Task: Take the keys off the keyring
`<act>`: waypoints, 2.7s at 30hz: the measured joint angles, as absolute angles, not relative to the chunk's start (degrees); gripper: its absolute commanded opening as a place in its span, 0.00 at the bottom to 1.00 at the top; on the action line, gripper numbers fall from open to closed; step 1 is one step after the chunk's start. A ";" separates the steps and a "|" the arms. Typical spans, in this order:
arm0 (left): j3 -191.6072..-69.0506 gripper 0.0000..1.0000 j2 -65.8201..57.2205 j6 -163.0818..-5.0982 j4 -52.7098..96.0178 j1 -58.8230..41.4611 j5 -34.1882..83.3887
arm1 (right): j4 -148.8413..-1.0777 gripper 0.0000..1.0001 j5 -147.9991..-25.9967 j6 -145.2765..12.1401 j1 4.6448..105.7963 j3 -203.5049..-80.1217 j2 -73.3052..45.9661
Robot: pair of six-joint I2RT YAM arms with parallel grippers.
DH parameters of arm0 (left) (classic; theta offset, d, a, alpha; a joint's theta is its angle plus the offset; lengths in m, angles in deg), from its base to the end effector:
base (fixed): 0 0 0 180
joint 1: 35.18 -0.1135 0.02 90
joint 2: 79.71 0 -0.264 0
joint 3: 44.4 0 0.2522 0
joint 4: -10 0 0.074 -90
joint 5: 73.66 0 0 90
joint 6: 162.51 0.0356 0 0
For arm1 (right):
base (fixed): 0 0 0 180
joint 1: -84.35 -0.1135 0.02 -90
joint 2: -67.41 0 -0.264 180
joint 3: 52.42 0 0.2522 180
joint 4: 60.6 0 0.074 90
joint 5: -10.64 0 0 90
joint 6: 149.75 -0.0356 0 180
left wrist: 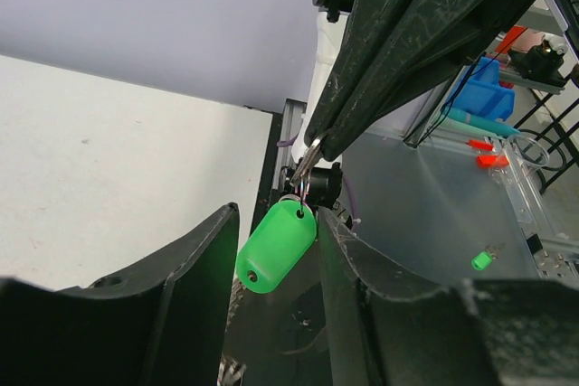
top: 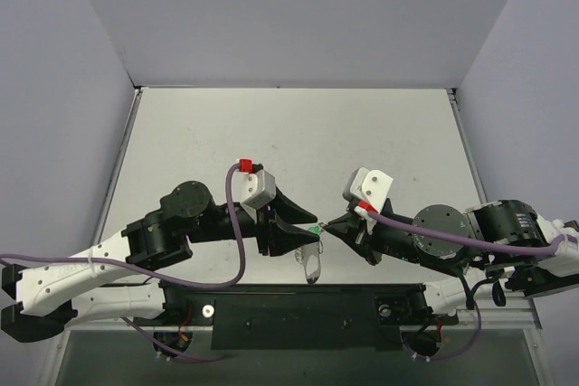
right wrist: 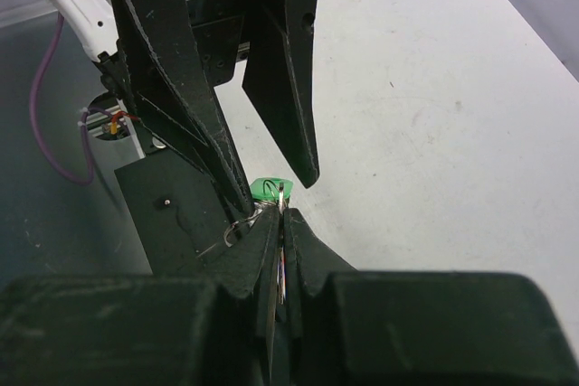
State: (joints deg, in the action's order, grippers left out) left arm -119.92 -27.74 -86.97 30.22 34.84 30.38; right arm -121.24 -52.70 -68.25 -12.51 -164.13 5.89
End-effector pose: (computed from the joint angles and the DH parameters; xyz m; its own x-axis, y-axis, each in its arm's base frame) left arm 0.0592 -0.1880 0.4285 -0.2291 -0.0788 -0.9702 0.9679 0.0869 -0.2356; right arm -0.0032 0.1604 0.5201 -0.1175 -0.1291 -0.9846 -0.9329 0.3543 0.0649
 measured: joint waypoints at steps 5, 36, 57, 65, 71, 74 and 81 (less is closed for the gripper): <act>-120.03 0.47 -27.30 -87.10 30.19 34.84 30.88 | -121.24 0.00 -52.70 -68.27 -12.51 -164.13 5.89; -123.17 0.00 -24.72 -87.14 31.13 34.77 33.73 | -118.74 0.00 -52.64 -68.29 -12.45 -161.44 7.27; -119.92 0.00 -25.31 -96.43 19.75 32.81 40.17 | -96.04 0.00 -55.26 -69.45 -11.68 -144.20 19.38; -120.27 0.00 -25.34 -98.84 15.79 33.13 41.31 | -96.58 0.52 -55.41 -70.87 -11.64 -144.42 16.82; -124.68 0.00 -25.34 -96.85 23.90 33.11 40.72 | -103.84 0.53 -55.43 -71.52 -11.64 -149.68 13.96; -127.52 0.00 -25.40 -95.32 28.42 33.11 40.31 | -106.53 0.58 -55.50 -71.68 -11.64 -154.58 13.54; -133.40 0.00 -23.72 -91.67 40.23 33.11 40.00 | -112.47 0.54 -55.83 -71.76 -11.64 -164.09 11.56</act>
State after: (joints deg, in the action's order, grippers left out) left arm -133.40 -23.72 -91.67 40.23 33.11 40.00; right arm -112.47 -55.83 -71.76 -11.64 -164.09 11.56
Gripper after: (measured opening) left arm 0.029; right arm 0.585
